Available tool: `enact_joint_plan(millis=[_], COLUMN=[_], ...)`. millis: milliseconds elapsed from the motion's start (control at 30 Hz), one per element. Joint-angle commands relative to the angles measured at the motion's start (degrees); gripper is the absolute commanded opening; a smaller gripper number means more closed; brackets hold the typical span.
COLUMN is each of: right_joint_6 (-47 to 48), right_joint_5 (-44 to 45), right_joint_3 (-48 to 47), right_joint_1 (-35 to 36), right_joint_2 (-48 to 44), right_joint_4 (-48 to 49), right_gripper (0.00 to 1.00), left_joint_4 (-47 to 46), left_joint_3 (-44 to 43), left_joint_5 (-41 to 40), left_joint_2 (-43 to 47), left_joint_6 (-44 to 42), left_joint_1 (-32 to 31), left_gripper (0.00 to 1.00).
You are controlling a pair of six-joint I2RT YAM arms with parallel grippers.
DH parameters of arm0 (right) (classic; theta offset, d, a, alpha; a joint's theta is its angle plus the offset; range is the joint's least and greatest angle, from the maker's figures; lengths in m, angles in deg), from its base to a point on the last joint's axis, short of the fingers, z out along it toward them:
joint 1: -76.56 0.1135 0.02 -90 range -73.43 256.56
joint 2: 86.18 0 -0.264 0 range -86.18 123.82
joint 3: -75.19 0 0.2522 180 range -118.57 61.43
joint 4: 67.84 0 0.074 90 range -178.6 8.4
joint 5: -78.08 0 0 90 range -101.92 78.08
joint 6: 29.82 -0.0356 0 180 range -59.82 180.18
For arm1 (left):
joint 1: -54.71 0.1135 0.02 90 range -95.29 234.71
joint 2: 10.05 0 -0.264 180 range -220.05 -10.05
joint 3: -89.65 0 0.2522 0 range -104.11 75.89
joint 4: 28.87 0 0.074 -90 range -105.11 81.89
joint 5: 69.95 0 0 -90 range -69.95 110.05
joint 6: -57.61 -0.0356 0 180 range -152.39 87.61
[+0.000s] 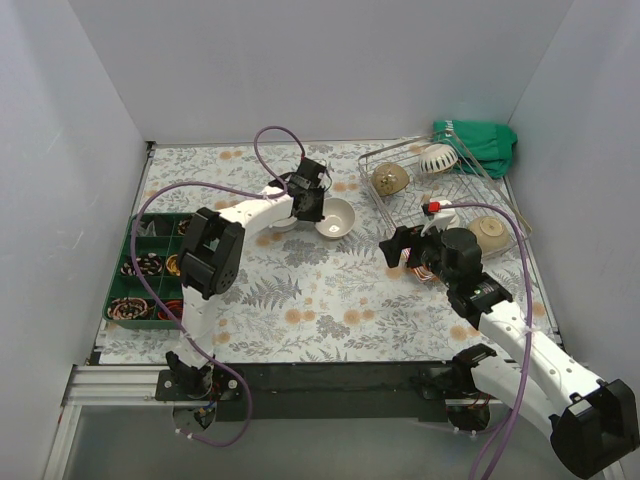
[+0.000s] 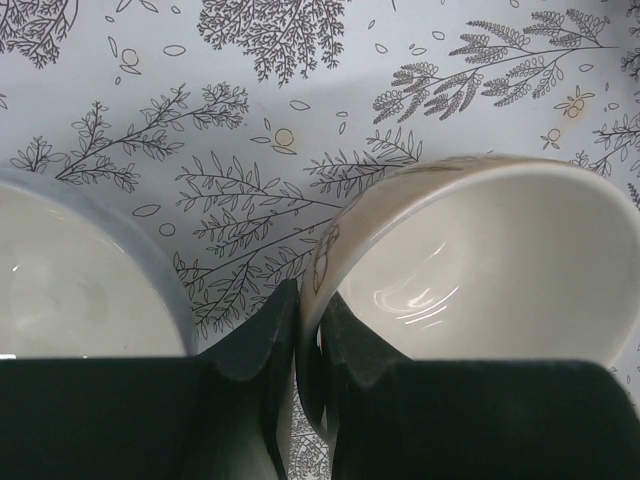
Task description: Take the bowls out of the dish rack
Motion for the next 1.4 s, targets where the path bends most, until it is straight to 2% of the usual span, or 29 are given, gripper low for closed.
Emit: enact_joint_plan(millis=[0, 133, 267, 400, 433, 467, 567, 633, 867, 1133, 1200, 1367], right_joint_6=[1.0, 1.4, 2.1, 3.1, 3.4, 3.5, 3.7, 3.5, 0.0, -7.1, -9.9, -18.0], right_joint_5=[0.8, 2.3, 3.5, 5.3, 6.0, 6.4, 7.5, 8.1, 9.3, 7.7, 8.4, 12.4], right_joint_3=[-0.2, -1.4, -3.5, -5.7, -6.1, -6.5, -7.9, -8.6, -10.6, -16.6, -19.2, -25.6], right_joint_1=[0.0, 0.0, 0.1, 0.0, 0.0, 0.0, 0.0, 0.0, -0.5, -5.2, -6.1, -8.5], right_joint_2=[-0.9, -0.4, 0.5, 1.3, 1.5, 1.6, 2.0, 2.5, 5.1, 14.8, 18.2, 25.1], right_joint_4=[1.1, -0.3, -2.1, -3.8, -4.3, -4.7, -6.4, -7.1, -7.9, -8.8, -8.9, -10.2], right_gripper=[0.92, 0.92, 0.92, 0.93, 0.95, 0.96, 0.99, 0.99, 0.99, 0.99, 0.99, 0.99], left_joint_4=[-0.1, -0.2, -0.3, -0.8, -1.0, -1.1, -1.8, -2.7, -8.1, -15.9, -19.3, -20.0], left_joint_3=[-3.1, -2.8, -2.2, -1.9, -1.7, -1.2, 1.0, 4.8, 21.4, 39.9, 42.5, 43.6], left_joint_5=[0.8, 0.9, 2.2, 4.1, 4.2, 4.3, 3.8, 2.8, -2.9, -9.0, -9.0, -8.4], left_joint_2=[0.6, 2.8, 6.6, 11.5, 13.8, 14.9, 20.6, 23.6, 42.1, 54.9, 56.2, 58.2], left_joint_6=[-0.2, 0.3, 1.1, 1.9, 2.0, 1.9, 0.5, -0.5, -7.8, -12.4, -11.7, -10.5], left_joint_1=[0.0, 0.1, 0.0, 0.0, 0.0, 0.0, 0.0, 0.1, 0.0, 0.0, 0.0, 0.0], left_gripper=[0.24, 0.44, 0.58, 0.76, 0.79, 0.87, 0.98, 0.98, 0.98, 0.98, 0.98, 0.98])
